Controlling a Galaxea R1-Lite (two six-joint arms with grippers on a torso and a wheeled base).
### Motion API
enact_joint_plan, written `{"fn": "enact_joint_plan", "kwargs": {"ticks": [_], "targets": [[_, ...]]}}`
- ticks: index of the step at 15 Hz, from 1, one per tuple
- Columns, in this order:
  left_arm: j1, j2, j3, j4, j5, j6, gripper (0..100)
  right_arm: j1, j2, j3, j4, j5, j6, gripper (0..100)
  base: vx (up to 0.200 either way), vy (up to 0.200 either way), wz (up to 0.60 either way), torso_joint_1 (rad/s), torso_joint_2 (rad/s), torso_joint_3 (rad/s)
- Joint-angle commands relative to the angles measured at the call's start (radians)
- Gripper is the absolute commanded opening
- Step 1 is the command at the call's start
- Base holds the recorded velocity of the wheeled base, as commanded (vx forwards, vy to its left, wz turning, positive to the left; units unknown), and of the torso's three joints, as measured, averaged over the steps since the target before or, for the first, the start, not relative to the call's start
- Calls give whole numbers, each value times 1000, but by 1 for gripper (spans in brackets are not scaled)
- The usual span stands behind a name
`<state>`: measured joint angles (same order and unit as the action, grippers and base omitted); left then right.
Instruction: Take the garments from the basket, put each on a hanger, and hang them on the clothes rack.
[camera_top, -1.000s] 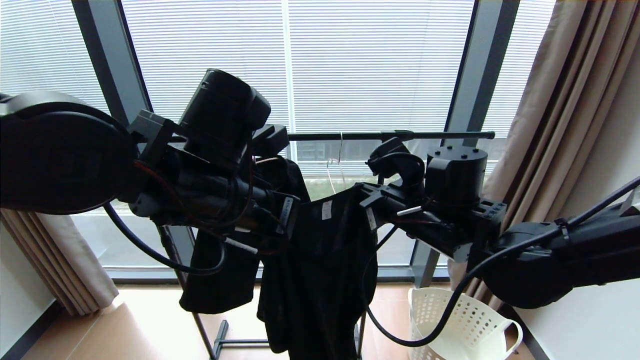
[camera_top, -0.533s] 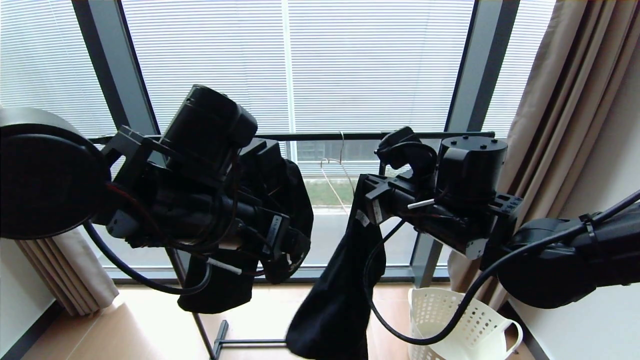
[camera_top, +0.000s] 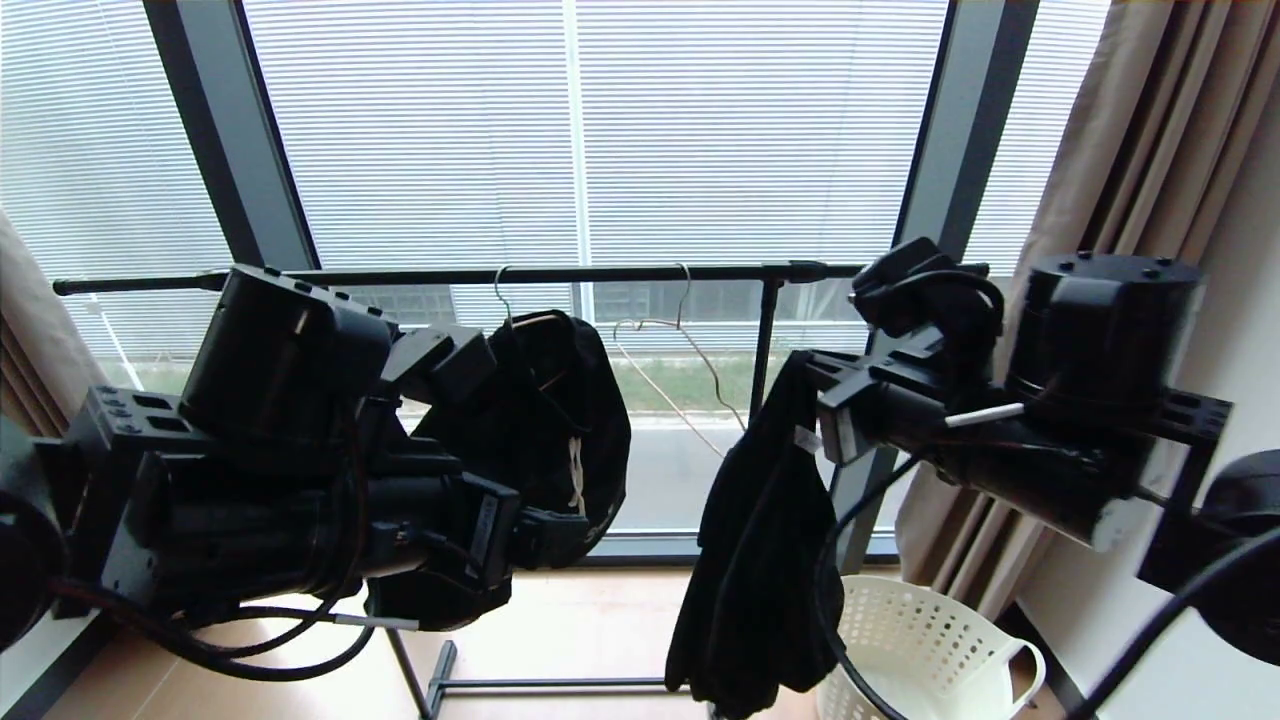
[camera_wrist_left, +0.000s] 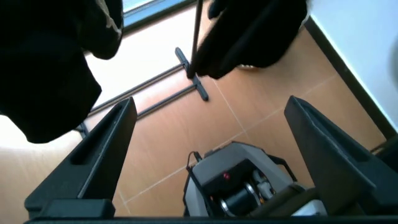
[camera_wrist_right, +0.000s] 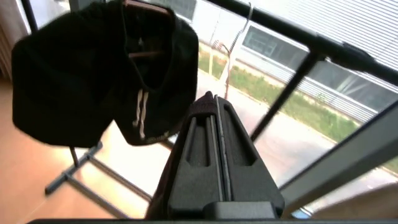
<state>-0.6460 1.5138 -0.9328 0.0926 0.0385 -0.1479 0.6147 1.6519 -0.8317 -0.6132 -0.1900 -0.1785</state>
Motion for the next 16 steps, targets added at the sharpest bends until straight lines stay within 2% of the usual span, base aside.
{"fn": "enact_joint_plan", "kwargs": {"ticks": [1, 3, 6, 7, 9, 10, 15, 16], "targets": [[5, -40, 61, -16, 3, -1, 100, 36, -261, 135, 122, -39, -9, 0, 0, 0, 0, 0, 0, 0], [3, -37, 71, -17, 3, -2, 100, 53, -437, 189, 282, -77, -9, 0, 0, 0, 0, 0, 0, 0], [-1, -40, 74, -19, 3, -1, 100, 45, -540, 215, 395, -89, -18, 0, 0, 0, 0, 0, 0, 0], [-3, -41, 77, -28, 4, -1, 100, 16, -555, 217, 411, -91, -59, 0, 0, 0, 0, 0, 0, 0], [-4, -46, 84, -30, 3, 1, 100, -19, -547, 215, 409, -91, -73, 0, 0, 0, 0, 0, 0, 0], [-4, -46, 84, -28, 3, 1, 100, -26, -546, 214, 409, -91, -73, 0, 0, -200, 0, 2, 2, 7], [-4, -35, 61, -30, 4, 1, 100, -44, -521, 190, 400, -85, -93, 0, 200, -200, 0, -1, -3, 5], [-4, -27, 61, -30, 4, 1, 100, -44, -501, 178, 398, -83, -93, 0, 200, 0, 0, 2, 2, -2]]}}
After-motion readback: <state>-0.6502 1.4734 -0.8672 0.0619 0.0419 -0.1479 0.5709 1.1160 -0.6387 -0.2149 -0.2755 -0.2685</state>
